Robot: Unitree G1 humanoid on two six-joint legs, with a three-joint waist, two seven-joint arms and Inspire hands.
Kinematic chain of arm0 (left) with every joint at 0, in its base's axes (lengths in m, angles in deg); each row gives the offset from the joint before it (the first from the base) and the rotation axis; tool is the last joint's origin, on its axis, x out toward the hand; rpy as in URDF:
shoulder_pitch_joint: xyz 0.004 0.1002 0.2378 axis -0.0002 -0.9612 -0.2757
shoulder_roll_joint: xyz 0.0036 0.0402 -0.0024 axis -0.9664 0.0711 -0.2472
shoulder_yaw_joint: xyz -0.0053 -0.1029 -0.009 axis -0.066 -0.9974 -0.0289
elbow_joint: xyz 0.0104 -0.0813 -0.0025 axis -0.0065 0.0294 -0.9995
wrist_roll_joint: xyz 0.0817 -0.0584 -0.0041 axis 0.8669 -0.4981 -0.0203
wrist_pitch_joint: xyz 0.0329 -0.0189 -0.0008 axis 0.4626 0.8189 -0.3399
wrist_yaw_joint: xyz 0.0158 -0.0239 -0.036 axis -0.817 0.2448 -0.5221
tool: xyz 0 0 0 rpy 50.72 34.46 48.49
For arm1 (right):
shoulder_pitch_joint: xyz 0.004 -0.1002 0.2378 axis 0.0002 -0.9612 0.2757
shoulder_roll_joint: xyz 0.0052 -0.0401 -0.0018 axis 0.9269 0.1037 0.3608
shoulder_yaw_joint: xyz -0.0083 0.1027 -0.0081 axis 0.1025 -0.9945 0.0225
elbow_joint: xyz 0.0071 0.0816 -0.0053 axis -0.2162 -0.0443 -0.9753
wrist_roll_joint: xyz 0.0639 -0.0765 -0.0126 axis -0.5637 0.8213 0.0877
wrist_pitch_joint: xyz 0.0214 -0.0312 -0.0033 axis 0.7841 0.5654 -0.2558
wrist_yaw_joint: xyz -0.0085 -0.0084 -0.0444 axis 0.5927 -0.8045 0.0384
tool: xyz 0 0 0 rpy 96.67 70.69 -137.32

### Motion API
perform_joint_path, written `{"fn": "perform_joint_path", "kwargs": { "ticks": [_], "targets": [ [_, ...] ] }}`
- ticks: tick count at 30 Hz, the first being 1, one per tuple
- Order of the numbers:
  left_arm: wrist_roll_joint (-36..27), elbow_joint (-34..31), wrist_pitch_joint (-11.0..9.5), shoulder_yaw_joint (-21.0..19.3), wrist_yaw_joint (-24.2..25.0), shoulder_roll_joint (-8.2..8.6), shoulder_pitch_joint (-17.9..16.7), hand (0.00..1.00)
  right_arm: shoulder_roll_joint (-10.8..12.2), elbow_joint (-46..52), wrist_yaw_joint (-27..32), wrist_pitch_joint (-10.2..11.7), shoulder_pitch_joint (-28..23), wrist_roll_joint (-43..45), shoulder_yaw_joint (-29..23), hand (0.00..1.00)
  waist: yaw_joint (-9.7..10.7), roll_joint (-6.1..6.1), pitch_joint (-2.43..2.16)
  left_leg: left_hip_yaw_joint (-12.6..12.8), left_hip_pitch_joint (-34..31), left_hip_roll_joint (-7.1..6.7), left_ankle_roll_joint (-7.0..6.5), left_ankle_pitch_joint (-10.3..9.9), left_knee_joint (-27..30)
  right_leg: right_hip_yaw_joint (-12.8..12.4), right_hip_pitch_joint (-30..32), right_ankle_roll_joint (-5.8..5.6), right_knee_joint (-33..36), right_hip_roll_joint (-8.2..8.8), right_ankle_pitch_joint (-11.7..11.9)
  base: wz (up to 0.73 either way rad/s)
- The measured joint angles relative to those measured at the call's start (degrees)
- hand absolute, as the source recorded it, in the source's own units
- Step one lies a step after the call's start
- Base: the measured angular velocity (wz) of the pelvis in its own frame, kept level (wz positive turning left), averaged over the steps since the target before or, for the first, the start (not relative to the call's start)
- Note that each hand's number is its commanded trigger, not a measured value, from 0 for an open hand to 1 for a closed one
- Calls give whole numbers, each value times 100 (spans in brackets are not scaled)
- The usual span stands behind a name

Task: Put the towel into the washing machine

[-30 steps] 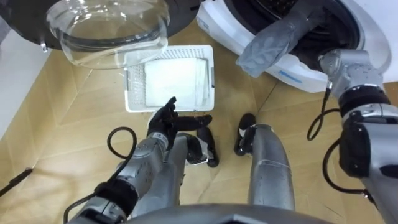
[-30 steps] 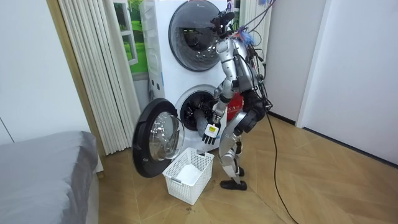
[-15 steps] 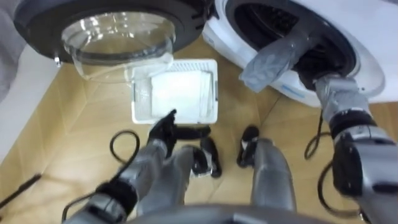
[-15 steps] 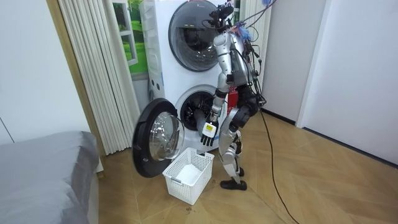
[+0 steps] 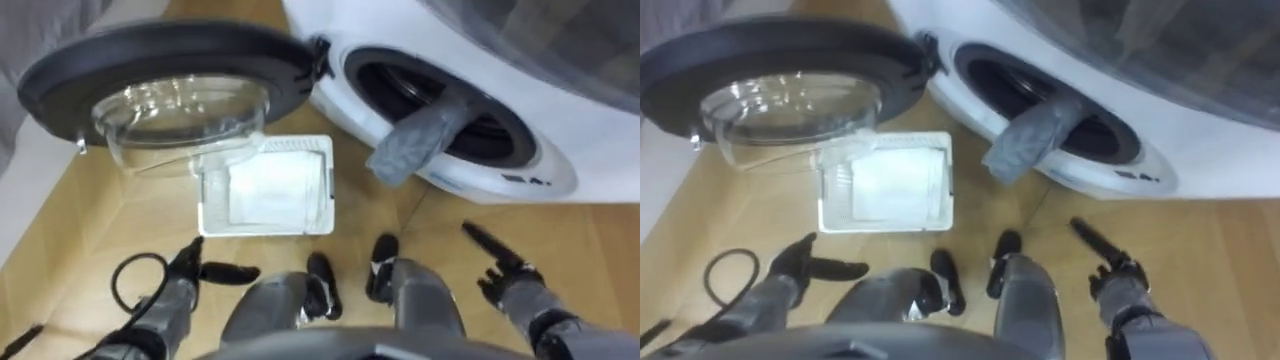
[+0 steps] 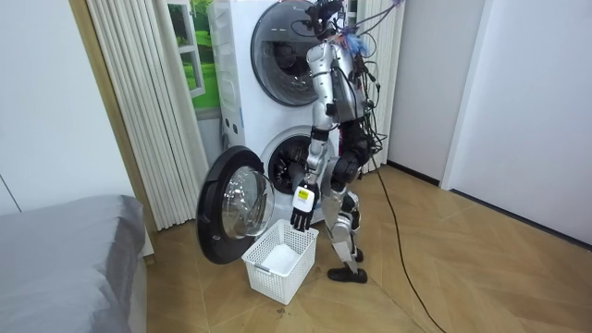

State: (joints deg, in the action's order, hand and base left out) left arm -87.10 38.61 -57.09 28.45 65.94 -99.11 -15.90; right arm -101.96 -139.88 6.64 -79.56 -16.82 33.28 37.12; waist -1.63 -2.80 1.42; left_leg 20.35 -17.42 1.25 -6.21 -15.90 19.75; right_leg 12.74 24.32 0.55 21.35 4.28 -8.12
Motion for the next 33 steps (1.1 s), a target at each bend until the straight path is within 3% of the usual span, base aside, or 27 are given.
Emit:
{"fn": "perform_joint_path", "kwargs": {
  "ticks": [3,4,6,9,17,19,28,33],
  "targets": [
    [-1,85,-8,-116,15,2,-213,0,9,-35,-210,-8,-270,203,-6,0,67,25,-36,33,432,-8,48,41,-264,-30,-388,-8,-209,-67,50,-10],
    [1,122,-13,-241,25,1,-324,0,12,-92,-311,-2,-334,439,-20,0,134,41,-78,24,584,-7,64,50,-328,-34,-550,-8,-295,-93,50,-6],
    [49,168,-64,-485,20,-7,-497,0,35,-84,-455,3,-458,716,-17,0,139,70,-119,28,831,-11,106,76,-491,-71,-770,-8,-414,-147,65,-6],
    [135,168,-40,-697,0,-7,-723,0,60,-7,-500,-33,-686,955,-12,0,137,72,-139,26,1139,-1,133,91,-722,-60,-1071,-2,-588,-211,97,-1],
    [527,165,106,-1034,34,21,-1018,0,95,112,-669,-175,-919,1817,-86,0,164,110,-117,-17,1527,3,193,127,-916,15,-1471,-1,-816,-285,112,1],
    [696,190,213,-1138,23,23,-1026,0,128,112,-677,-219,-904,2046,-119,0,154,170,-76,-30,1669,11,208,123,-971,17,-1629,-1,-907,-322,113,0],
    [1467,171,721,-1469,4,60,-1057,0,182,123,-663,-445,-909,2266,-115,0,119,293,-82,-73,2005,22,239,106,-1039,-71,-2016,-20,-1092,-375,102,-1],
    [1805,147,911,-1620,7,65,-1054,0,229,148,-671,-556,-927,2283,-131,0,139,305,-86,-273,2179,9,249,99,-1046,-95,-2249,-42,-1177,-385,89,6]
  ]
}}
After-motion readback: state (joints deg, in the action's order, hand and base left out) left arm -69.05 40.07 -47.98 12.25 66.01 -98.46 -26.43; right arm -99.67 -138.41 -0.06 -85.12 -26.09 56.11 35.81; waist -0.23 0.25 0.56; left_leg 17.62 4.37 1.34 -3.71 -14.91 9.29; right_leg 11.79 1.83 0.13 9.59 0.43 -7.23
